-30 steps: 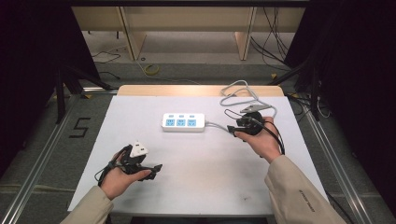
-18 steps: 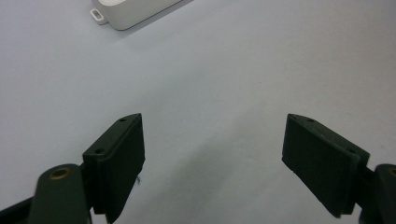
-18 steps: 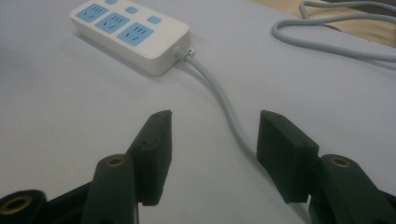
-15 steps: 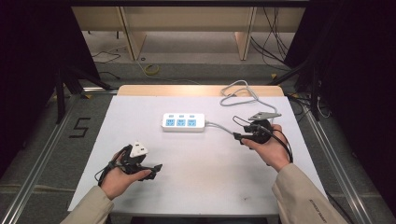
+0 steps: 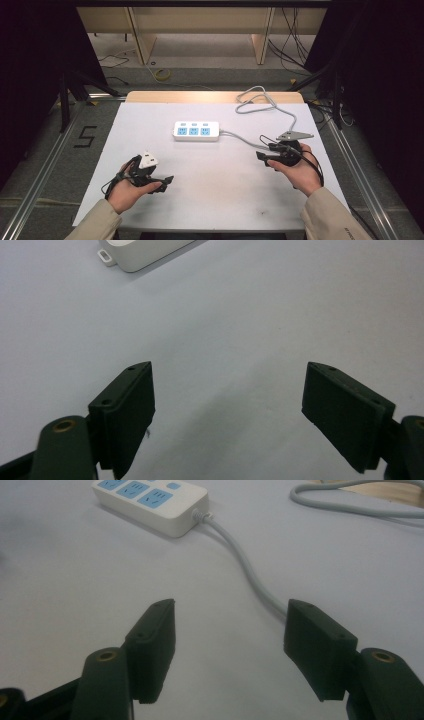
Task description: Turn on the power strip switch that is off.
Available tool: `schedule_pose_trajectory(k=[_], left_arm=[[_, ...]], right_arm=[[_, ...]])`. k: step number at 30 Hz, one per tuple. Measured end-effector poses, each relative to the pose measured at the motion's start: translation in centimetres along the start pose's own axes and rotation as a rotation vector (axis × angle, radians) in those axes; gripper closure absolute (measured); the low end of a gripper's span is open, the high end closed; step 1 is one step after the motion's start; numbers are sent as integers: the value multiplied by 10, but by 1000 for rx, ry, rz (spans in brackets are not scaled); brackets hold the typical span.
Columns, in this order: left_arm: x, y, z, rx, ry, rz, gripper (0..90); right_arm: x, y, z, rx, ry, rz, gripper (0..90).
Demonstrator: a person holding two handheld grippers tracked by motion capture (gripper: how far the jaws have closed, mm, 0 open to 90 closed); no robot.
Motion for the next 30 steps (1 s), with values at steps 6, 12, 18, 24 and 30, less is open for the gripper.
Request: schedule_pose_trajectory(k=[6, 12, 18, 24, 30], left_arm=[[0, 0, 0, 2, 0, 1, 209], [1, 0, 1, 0, 0, 2, 209], [1, -1, 0, -2, -2, 4, 208], [1, -2, 0, -2, -2, 5, 208], [1, -2, 0, -6, -1, 7, 208]], right_arm=[[5, 2, 11, 5, -9, 4, 365], [12, 4, 21, -8, -29, 7, 356], [18, 7, 31, -10, -34, 15, 347], [20, 4, 35, -16, -46, 26, 334], [20, 4, 35, -24, -52, 27, 320]])
Point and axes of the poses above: each handheld gripper's, and its own axes: x roughly backward along the jaws, z roughly out of its underside, y roughly to its left, the point moved 9 cm from there along -x, roughly forward along the jaws, and after that the axes turned 15 degrees about x, right-handed, at the moved point
